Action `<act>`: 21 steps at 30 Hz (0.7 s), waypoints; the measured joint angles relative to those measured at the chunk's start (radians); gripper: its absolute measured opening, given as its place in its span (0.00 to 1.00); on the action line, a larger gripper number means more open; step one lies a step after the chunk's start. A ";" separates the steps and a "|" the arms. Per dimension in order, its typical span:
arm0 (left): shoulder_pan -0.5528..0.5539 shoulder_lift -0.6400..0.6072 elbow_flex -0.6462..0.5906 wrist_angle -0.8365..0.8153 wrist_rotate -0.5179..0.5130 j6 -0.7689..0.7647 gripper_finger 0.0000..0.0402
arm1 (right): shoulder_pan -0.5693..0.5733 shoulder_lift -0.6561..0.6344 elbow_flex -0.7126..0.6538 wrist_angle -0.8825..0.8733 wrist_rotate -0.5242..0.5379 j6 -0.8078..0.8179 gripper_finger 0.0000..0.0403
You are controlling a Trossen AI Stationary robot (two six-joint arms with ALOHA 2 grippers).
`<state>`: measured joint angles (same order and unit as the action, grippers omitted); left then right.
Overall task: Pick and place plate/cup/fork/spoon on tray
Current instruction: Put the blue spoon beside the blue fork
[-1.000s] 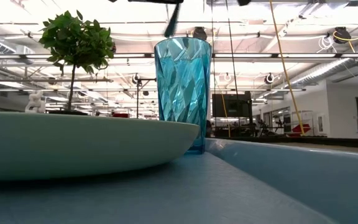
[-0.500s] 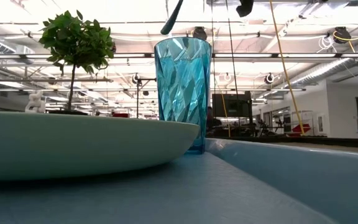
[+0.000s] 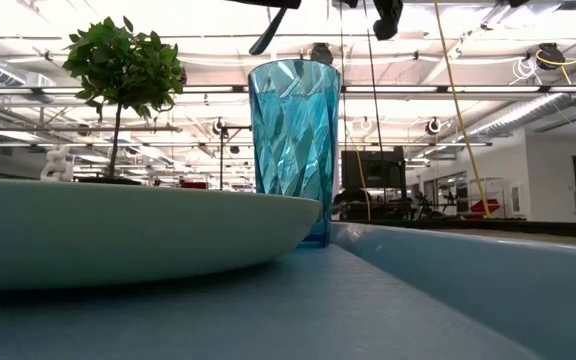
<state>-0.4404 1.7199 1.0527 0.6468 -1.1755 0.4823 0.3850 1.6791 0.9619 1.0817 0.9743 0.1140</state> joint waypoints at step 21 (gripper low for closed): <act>-0.008 0.002 0.000 0.001 -0.010 0.028 0.09 | -0.002 0.000 0.000 -0.062 -0.033 0.083 0.00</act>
<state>-0.4484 1.7214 1.0523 0.6479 -1.1854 0.5106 0.3832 1.6791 0.9619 1.0199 0.9413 0.1974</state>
